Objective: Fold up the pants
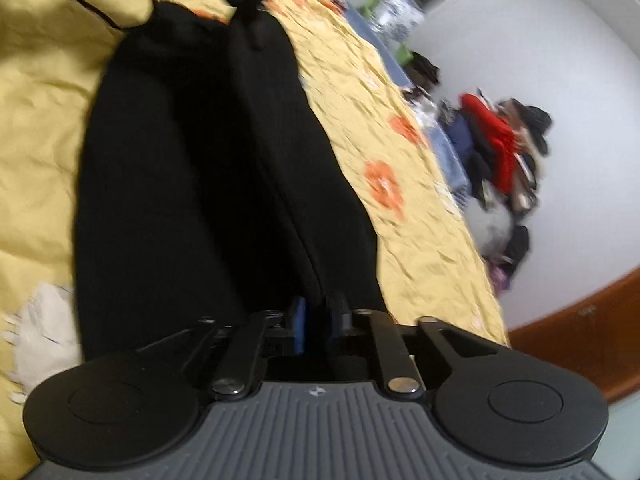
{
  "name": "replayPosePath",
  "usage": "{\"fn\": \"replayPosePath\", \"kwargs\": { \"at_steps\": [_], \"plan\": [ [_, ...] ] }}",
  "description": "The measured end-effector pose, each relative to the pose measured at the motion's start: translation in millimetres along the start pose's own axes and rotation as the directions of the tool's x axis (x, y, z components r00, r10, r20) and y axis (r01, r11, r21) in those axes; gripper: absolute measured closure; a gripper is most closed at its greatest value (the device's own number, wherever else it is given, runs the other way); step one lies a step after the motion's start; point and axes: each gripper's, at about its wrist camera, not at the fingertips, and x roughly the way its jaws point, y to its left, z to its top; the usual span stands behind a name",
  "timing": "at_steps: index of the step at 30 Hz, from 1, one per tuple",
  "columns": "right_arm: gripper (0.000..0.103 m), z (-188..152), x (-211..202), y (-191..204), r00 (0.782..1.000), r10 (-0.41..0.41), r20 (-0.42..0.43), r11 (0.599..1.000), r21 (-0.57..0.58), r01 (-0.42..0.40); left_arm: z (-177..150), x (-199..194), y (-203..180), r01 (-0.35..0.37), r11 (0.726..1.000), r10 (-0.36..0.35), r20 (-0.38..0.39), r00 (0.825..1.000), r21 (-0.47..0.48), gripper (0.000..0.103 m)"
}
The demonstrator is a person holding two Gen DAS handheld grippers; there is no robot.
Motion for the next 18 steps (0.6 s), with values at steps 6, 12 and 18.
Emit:
{"fn": "replayPosePath", "kwargs": {
  "at_steps": [6, 12, 18],
  "plan": [
    [0.034, 2.1, 4.9, 1.1, 1.000, 0.000, 0.027, 1.000, -0.016, 0.000, -5.4, -2.1, -3.0, -0.010, 0.999, 0.009, 0.029, 1.000, 0.031, 0.095],
    [0.037, -1.2, -5.1, 21.4, 0.998, 0.056, 0.034, 0.998, -0.042, -0.054, -10.0, -4.9, -4.6, -0.013, 0.999, 0.012, 0.047, 0.999, 0.033, 0.096],
    [0.097, 4.4, -7.1, 33.4, 0.995, 0.102, 0.001, 0.994, -0.049, -0.102, -18.6, -16.4, -5.7, -0.011, 0.999, 0.008, 0.090, 0.996, 0.038, 0.096]
  ]
}}
